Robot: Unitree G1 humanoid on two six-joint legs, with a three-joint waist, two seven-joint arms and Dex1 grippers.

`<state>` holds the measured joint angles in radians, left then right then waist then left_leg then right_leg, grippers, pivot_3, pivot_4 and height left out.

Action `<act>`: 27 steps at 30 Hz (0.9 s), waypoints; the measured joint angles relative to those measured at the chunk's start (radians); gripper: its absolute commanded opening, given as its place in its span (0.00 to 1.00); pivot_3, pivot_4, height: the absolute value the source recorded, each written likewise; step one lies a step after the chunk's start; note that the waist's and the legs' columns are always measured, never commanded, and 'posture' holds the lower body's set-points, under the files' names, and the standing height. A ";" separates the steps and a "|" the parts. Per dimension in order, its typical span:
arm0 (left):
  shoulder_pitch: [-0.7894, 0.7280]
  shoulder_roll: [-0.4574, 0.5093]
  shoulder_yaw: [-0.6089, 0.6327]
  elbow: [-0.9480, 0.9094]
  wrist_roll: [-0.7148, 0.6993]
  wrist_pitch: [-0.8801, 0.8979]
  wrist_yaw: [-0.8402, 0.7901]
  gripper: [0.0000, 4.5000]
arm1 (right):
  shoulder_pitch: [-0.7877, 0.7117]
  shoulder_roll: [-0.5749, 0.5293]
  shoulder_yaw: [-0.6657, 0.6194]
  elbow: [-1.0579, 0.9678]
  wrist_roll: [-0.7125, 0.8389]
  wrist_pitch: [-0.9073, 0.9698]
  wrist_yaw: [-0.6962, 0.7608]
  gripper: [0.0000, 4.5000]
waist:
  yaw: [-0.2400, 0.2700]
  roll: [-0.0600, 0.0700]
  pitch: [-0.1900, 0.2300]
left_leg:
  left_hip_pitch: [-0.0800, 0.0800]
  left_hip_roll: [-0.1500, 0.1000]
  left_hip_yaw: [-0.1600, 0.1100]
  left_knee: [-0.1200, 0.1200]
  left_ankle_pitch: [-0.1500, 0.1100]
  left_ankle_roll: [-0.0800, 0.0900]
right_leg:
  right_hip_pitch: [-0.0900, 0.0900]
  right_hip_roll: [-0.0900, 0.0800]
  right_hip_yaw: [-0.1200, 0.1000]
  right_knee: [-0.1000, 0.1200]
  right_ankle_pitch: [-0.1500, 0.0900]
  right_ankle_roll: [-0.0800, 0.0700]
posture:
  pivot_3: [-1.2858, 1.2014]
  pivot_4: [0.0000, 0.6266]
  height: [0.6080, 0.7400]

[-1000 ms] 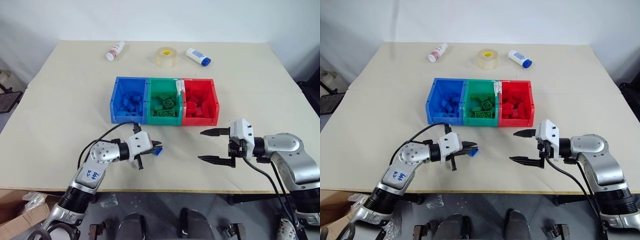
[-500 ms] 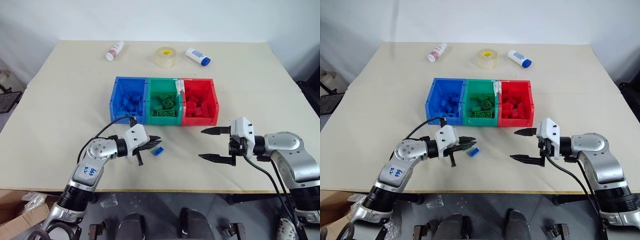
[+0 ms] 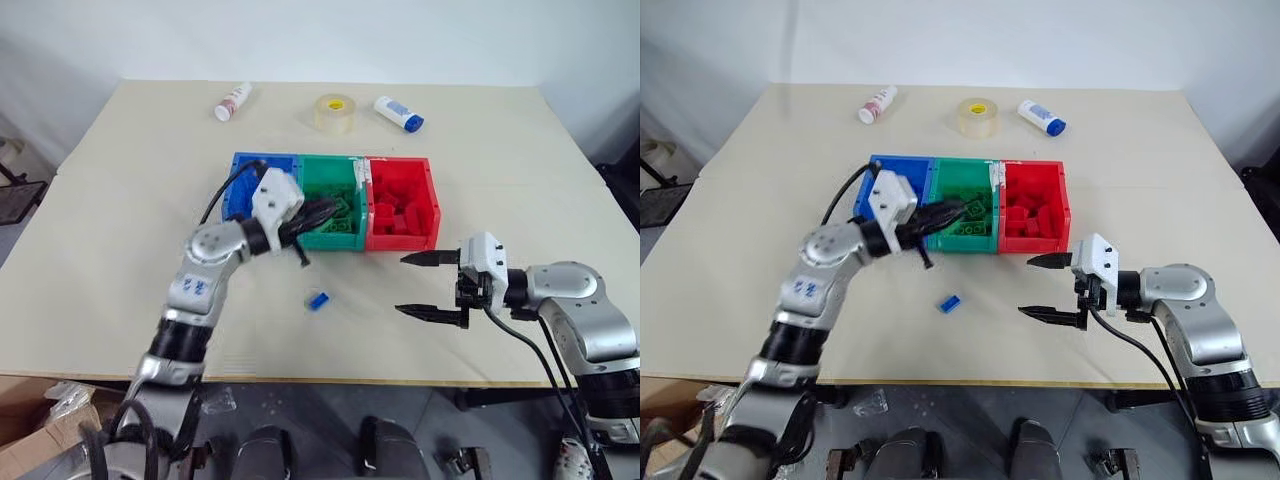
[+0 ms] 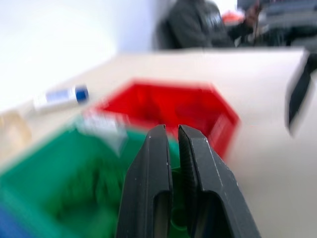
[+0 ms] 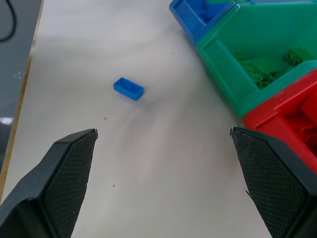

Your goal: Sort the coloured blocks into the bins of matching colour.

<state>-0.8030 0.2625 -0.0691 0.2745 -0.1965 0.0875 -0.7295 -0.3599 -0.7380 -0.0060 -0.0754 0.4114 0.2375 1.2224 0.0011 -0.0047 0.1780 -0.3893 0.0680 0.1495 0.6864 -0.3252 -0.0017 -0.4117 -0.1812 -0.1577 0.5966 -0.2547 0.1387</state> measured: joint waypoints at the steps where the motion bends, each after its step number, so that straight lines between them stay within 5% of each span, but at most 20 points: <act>1: -0.044 -0.010 0.001 0.075 0.004 -0.036 -0.006 0.16 | 0.009 0.000 -0.005 -0.004 0.001 0.000 -0.005 1.00 | 0.000 0.000 0.000 | 0.000 0.000 0.000 0.000 0.000 0.000 | 0.000 0.000 0.000 -0.001 0.000 0.000 | 0.52 0.24 1.00; 7: -0.220 -0.049 0.012 0.461 0.053 -0.225 -0.005 0.58 | 0.079 0.001 -0.035 -0.057 0.010 0.003 -0.050 1.00 | -0.003 -0.001 0.000 | -0.001 -0.001 0.000 -0.004 0.000 0.000 | 0.000 0.000 -0.001 -0.006 0.001 0.002 | 0.52 0.24 1.00; 13: -0.220 -0.023 0.011 0.510 0.058 -0.273 -0.091 0.97 | 0.109 0.000 -0.059 -0.094 0.020 0.006 -0.071 1.00 | -0.003 -0.001 0.001 | -0.002 -0.001 0.000 -0.003 0.000 0.000 | 0.000 0.000 -0.001 -0.005 0.001 0.002 | 0.52 0.24 1.00; 22: 0.064 0.190 0.021 0.111 -0.047 -0.140 -0.325 0.99 | 0.081 -0.020 -0.063 -0.064 0.033 0.007 -0.013 1.00 | -0.016 -0.001 0.001 | -0.001 -0.001 0.000 -0.003 0.000 0.000 | -0.001 0.000 0.000 -0.003 0.001 0.002 | 0.52 0.24 1.00; 27: 0.343 0.436 0.108 -0.191 -0.176 0.014 -0.469 0.99 | 0.026 -0.032 -0.041 0.007 0.033 0.002 0.056 1.00 | -0.028 -0.001 0.001 | 0.000 0.000 0.000 -0.002 0.000 0.000 | 0.000 0.000 0.001 -0.002 0.001 0.002 | 0.52 0.24 1.00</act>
<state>-0.4601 0.6985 0.0388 0.0831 -0.3728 0.1017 -1.1982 -0.3340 -0.7699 -0.0465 -0.0685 0.4440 0.2395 1.2780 -0.0269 -0.0059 0.1787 -0.3892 0.0680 0.1493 0.6844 -0.3255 -0.0014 -0.4121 -0.1815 -0.1572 0.5950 -0.2538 0.1403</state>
